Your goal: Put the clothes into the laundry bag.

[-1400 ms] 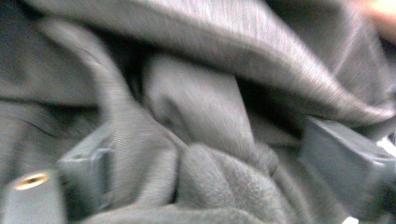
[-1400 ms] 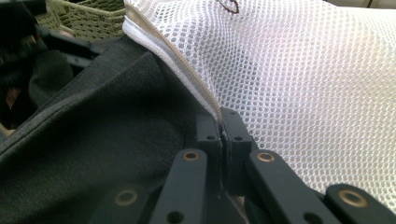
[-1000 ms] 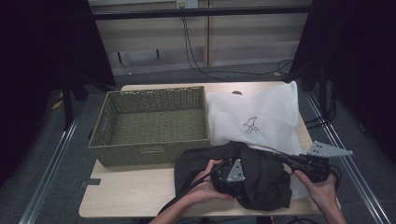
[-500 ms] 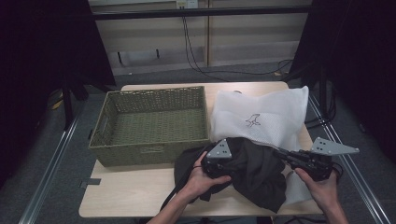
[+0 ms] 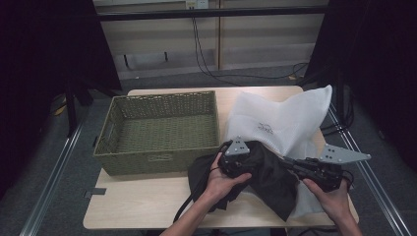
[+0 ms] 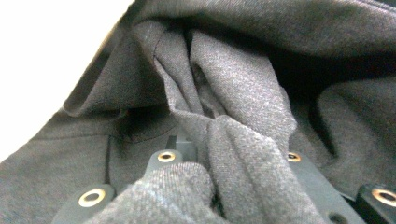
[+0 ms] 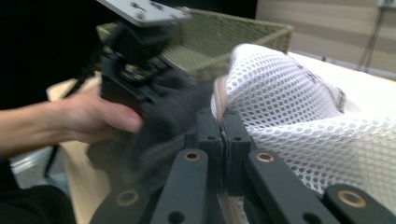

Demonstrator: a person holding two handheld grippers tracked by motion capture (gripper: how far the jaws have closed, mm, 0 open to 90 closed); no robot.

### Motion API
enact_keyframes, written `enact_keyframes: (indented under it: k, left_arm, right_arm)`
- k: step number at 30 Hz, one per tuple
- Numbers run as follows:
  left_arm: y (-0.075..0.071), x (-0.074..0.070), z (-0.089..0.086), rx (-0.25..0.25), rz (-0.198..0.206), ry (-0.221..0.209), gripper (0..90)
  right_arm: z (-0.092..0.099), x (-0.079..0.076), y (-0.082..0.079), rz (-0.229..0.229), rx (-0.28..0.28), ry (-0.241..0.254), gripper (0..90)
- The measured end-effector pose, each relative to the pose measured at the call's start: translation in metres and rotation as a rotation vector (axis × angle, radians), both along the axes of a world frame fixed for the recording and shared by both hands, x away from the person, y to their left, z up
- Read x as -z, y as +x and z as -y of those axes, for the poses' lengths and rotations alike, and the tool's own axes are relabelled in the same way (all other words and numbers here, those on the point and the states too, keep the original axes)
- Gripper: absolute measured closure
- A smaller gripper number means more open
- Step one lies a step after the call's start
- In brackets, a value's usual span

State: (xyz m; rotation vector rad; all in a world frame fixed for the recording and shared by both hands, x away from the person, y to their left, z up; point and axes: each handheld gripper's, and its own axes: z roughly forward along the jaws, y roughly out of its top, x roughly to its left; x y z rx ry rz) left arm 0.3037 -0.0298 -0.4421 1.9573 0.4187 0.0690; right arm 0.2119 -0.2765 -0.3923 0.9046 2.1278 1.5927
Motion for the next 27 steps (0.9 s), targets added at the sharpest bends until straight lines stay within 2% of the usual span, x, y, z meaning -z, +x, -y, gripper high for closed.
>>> enact_keyframes:
  k: [1, 2, 4, 5, 8, 11, 12, 14, 15, 16, 17, 18, 19, 21, 23, 25, 27]
  left_arm:
    - [0.002, 0.001, 0.003, -0.004, 0.008, 0.011, 72.9]
    - [0.004, 0.005, 0.006, -0.017, -0.011, 0.011, 72.9]
    - [0.009, 0.014, 0.013, -0.036, -0.027, 0.025, 73.0]
    - [0.011, 0.017, 0.015, -0.052, -0.038, 0.032, 73.0]
    - [0.013, 0.023, 0.021, -0.103, -0.029, 0.029, 72.8]
    - [0.013, 0.026, 0.022, -0.105, -0.031, 0.017, 71.2]
    - [0.014, 0.026, 0.021, -0.095, -0.033, 0.013, 69.4]
    - [0.015, 0.027, 0.018, -0.07, -0.05, -0.001, 64.4]
    - [0.014, 0.027, 0.017, -0.049, -0.044, 0.008, 61.7]
    - [0.013, 0.026, 0.015, -0.037, -0.033, 0.006, 56.6]
    - [0.012, 0.025, 0.013, -0.029, -0.045, 0.005, 56.6]
    - [0.011, 0.024, 0.011, -0.007, -0.063, -0.014, 55.7]
    - [0.01, 0.023, 0.009, 0.005, -0.056, -0.014, 53.5]
    - [0.003, 0.019, 0.004, 0.033, -0.011, 0.009, 47.9]
    - [-0.001, 0.016, -0.001, 0.051, 0.014, 0.014, 44.2]
    - [-0.005, 0.013, -0.008, 0.05, 0.023, 0.023, 39.5]
    - [-0.008, 0.011, -0.016, 0.048, 0.014, -0.01, 35.3]
  right_arm:
    - [-0.002, -0.002, -0.001, 0.004, -0.006, 0.001, 89.2]
    - [-0.007, -0.006, -0.002, 0.01, -0.032, 0.006, 89.2]
    - [-0.01, -0.007, -0.003, 0.009, -0.04, 0.005, 89.2]
    - [-0.015, -0.006, -0.003, 0.005, -0.054, -0.003, 89.2]
    - [-0.019, -0.003, -0.003, -0.001, -0.069, -0.002, 89.2]
    - [-0.019, 0.007, 0.001, -0.025, -0.07, 0.002, 89.2]
    - [-0.017, 0.012, 0.002, -0.042, -0.07, 0.01, 89.2]
    - [-0.014, 0.022, 0.004, -0.066, -0.051, -0.015, 89.2]
    - [-0.011, 0.026, 0.005, -0.076, -0.046, -0.014, 89.2]
    - [-0.005, 0.035, 0.005, -0.095, -0.016, -0.029, 89.3]
    - [-0.005, 0.035, 0.005, -0.095, -0.016, -0.029, 89.3]
    - [-0.001, 0.039, 0.005, -0.107, -0.005, -0.033, 89.2]
    - [0.003, 0.044, 0.005, -0.119, 0.009, -0.037, 89.3]
    - [0.009, 0.052, 0.005, -0.141, 0.042, -0.062, 89.3]
    - [0.014, 0.059, 0.006, -0.157, 0.052, -0.059, 89.3]
    - [0.016, 0.063, 0.006, -0.169, 0.063, -0.065, 89.2]
    - [0.018, 0.065, 0.007, -0.172, 0.07, -0.071, 89.3]
